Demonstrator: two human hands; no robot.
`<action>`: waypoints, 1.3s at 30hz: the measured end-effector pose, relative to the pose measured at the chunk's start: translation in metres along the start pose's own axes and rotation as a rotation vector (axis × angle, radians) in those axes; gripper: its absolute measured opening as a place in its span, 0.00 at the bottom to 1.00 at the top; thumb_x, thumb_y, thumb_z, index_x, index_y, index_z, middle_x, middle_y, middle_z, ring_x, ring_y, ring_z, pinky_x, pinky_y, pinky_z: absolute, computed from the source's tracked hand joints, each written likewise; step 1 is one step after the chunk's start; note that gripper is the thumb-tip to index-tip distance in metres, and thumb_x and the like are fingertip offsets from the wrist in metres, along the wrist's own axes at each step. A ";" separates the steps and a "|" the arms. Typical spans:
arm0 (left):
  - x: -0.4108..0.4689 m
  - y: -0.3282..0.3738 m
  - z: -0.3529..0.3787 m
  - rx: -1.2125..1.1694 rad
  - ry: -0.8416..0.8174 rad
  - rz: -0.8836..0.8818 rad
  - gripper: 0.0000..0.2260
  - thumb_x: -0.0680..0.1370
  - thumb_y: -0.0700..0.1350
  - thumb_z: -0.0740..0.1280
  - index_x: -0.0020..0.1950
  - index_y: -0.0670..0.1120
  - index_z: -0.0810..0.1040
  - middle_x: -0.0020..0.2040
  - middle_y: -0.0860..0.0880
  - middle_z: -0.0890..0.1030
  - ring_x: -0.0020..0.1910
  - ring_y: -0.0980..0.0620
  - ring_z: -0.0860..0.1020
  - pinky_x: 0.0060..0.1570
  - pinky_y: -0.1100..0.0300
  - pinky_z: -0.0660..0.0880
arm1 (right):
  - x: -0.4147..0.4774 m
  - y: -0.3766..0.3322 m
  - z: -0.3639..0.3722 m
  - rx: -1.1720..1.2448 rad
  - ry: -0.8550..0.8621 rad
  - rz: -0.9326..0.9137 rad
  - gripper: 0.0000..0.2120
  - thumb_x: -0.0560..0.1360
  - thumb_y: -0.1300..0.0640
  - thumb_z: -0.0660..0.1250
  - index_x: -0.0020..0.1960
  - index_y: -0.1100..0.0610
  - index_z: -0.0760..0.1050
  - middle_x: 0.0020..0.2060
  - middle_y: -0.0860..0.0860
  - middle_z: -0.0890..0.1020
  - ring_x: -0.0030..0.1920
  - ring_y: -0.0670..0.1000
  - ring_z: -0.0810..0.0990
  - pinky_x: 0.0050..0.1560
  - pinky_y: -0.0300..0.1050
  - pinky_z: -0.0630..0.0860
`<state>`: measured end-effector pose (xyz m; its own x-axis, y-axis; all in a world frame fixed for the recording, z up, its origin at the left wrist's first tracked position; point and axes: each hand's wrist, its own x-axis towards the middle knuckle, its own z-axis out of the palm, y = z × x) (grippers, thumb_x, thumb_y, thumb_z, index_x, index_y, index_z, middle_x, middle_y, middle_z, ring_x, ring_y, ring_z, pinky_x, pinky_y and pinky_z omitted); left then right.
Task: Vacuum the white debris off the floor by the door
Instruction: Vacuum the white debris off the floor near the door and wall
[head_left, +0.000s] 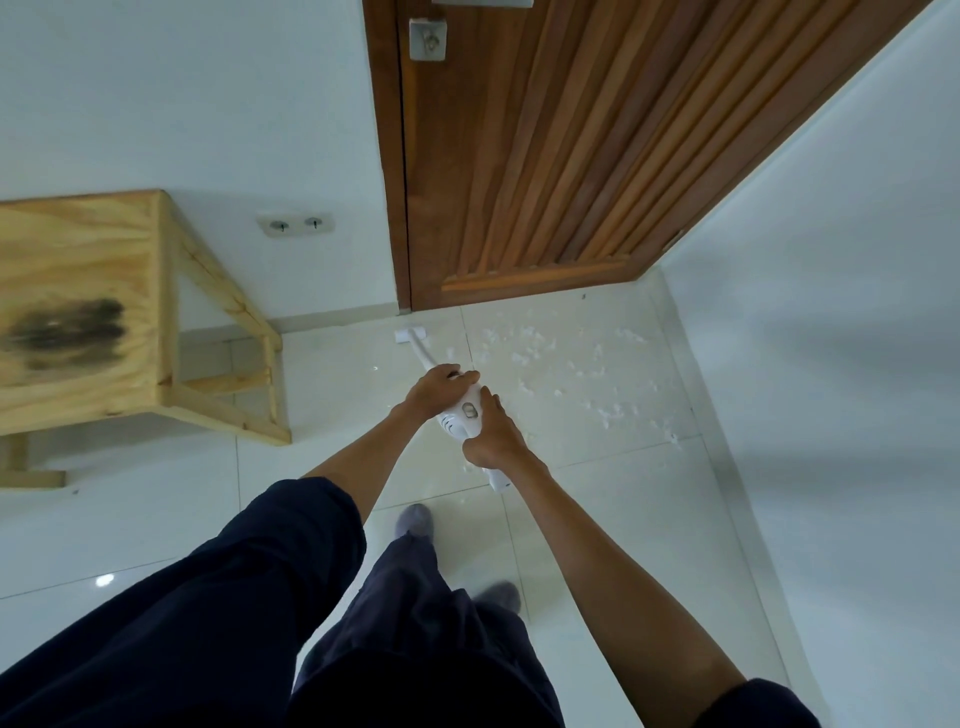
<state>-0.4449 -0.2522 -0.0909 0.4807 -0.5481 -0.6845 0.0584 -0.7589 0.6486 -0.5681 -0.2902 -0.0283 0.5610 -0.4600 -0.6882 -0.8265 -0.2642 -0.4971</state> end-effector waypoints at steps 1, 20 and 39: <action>0.002 0.001 -0.003 0.004 0.000 0.001 0.10 0.82 0.54 0.63 0.54 0.48 0.71 0.55 0.47 0.72 0.53 0.48 0.70 0.54 0.58 0.64 | 0.003 -0.003 0.000 -0.002 0.002 0.002 0.38 0.71 0.65 0.65 0.76 0.53 0.53 0.71 0.54 0.65 0.65 0.59 0.72 0.54 0.47 0.70; 0.030 0.006 -0.019 -0.010 0.010 0.010 0.09 0.81 0.53 0.64 0.53 0.48 0.72 0.53 0.49 0.72 0.52 0.48 0.70 0.53 0.58 0.65 | 0.028 -0.017 -0.002 -0.017 -0.006 0.024 0.41 0.71 0.63 0.67 0.78 0.52 0.49 0.71 0.53 0.65 0.66 0.58 0.71 0.57 0.48 0.71; -0.027 -0.007 0.085 -0.014 0.008 0.000 0.18 0.81 0.55 0.64 0.64 0.45 0.77 0.55 0.49 0.73 0.53 0.48 0.72 0.54 0.57 0.67 | -0.044 0.078 -0.012 -0.022 -0.026 0.008 0.39 0.72 0.65 0.64 0.78 0.52 0.50 0.72 0.52 0.62 0.66 0.57 0.71 0.52 0.44 0.68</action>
<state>-0.5330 -0.2621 -0.1052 0.4876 -0.5452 -0.6819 0.0704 -0.7540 0.6531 -0.6581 -0.3005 -0.0308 0.5550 -0.4403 -0.7058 -0.8317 -0.2791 -0.4799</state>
